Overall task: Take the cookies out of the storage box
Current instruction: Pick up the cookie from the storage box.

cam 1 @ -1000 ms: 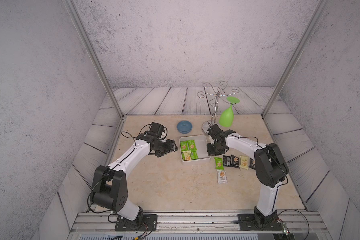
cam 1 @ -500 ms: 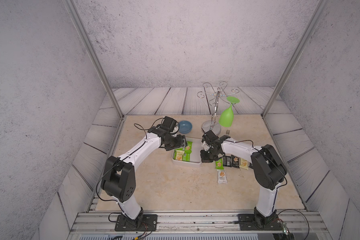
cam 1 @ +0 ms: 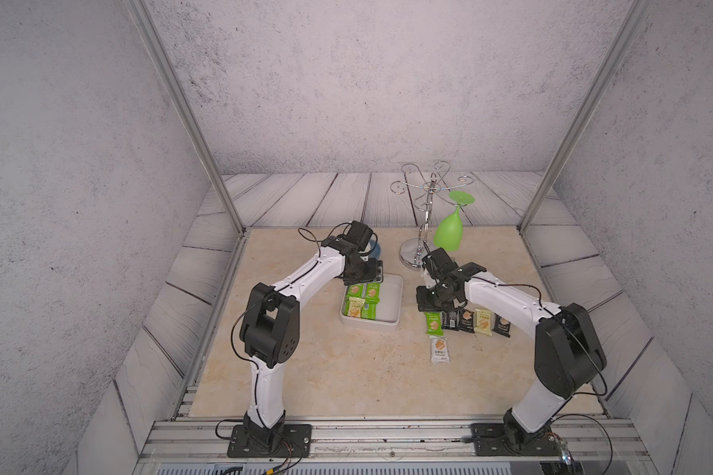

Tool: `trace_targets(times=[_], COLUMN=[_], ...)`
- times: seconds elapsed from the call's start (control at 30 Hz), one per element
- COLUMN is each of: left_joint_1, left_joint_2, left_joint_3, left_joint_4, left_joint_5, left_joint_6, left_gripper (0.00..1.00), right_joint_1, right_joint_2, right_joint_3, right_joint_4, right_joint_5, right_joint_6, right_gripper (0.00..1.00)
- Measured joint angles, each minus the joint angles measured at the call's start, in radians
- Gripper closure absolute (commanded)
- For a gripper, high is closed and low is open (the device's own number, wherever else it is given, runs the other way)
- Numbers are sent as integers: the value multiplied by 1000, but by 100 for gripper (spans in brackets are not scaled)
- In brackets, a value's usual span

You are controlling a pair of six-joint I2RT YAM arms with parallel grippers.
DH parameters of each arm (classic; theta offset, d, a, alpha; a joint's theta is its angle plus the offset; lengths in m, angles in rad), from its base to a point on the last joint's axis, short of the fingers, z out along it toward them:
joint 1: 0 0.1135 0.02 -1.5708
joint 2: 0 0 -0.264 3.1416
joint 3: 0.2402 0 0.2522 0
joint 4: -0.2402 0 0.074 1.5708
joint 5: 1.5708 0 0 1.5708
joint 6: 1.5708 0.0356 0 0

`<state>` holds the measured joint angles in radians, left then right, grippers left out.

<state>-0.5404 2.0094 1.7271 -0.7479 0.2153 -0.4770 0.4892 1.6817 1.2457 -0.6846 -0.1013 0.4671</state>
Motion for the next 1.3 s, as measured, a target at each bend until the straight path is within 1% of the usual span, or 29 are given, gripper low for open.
trace_targets(times=[0.23, 0.4, 0.57, 1.07, 1.3], left_joint_1=[-14, -26, -36, -52, -56], left_joint_2=[96, 185, 243, 351, 368], left_joint_3=[76, 166, 216, 288, 312], left_joint_4=[-54, -99, -128, -163, -169], left_joint_5=[-43, -96, -122, -184, -187], left_joint_6=[46, 66, 69, 31, 20], left_gripper=[30, 33, 37, 35, 37], right_joint_1=[-91, -106, -118, -184, -207], right_joint_2=[-5, -5, -5, -4, -3], right_joint_3=[-39, -39, -41, -48, -54], right_joint_4=[0, 1, 2, 9, 22], right_joint_5=[4, 3, -1, -49, -77], right_joint_6=[-2, -13, -22, -36, -36], right_gripper=[94, 94, 94, 94, 94])
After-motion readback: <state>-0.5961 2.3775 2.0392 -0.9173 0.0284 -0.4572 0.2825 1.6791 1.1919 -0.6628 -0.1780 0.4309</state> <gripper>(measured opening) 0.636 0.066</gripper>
